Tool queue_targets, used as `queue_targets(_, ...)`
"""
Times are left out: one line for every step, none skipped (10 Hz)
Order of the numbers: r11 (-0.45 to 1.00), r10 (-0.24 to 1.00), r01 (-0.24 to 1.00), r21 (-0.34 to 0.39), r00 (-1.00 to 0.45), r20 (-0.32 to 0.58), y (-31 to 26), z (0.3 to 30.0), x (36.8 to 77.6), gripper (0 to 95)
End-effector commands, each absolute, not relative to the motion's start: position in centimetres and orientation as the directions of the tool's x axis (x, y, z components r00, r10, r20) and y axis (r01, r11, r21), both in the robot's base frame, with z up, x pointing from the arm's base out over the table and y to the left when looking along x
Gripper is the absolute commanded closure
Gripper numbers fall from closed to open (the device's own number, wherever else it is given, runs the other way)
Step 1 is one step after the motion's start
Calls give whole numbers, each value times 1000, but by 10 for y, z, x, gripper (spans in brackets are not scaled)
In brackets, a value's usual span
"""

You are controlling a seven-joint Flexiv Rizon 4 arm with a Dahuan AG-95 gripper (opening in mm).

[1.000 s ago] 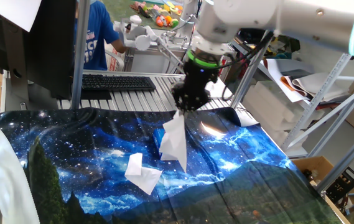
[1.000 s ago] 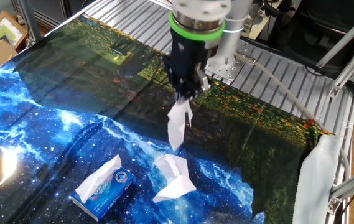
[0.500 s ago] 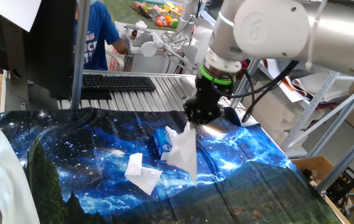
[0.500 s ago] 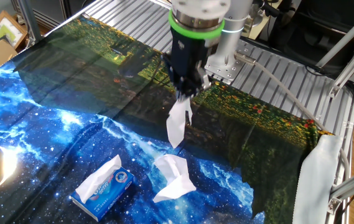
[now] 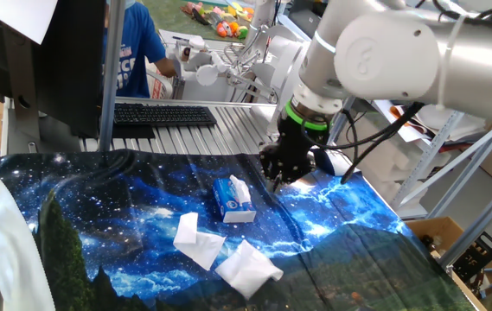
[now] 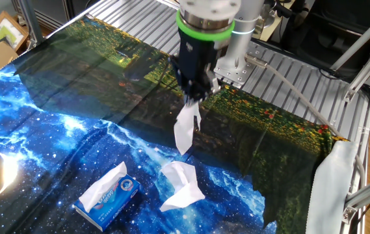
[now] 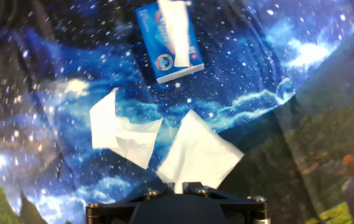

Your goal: Pull out a napkin

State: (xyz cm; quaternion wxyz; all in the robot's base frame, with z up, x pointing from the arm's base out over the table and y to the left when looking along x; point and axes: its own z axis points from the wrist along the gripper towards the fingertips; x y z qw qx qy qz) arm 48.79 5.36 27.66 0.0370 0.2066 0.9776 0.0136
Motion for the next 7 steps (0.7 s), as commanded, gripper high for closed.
queue_targets(913,407,405,42,-910,-72,52,254,491,0)
queue_targets(910,414,411,54,-908,-66,51,244,492,0)
queue_targets(907,413,408,104,-910,-30,47,235,496,190)
queue_targets(880,436,432,197,-900,25,49,242,496,380)
queue_targets(887,428,425,181,-904,23,50,247,494,380)
queue_targets(893,422,418,168,-907,12,51,248,493,380)
queue_targets(897,412,407,174,-911,4,50,241,493,380)
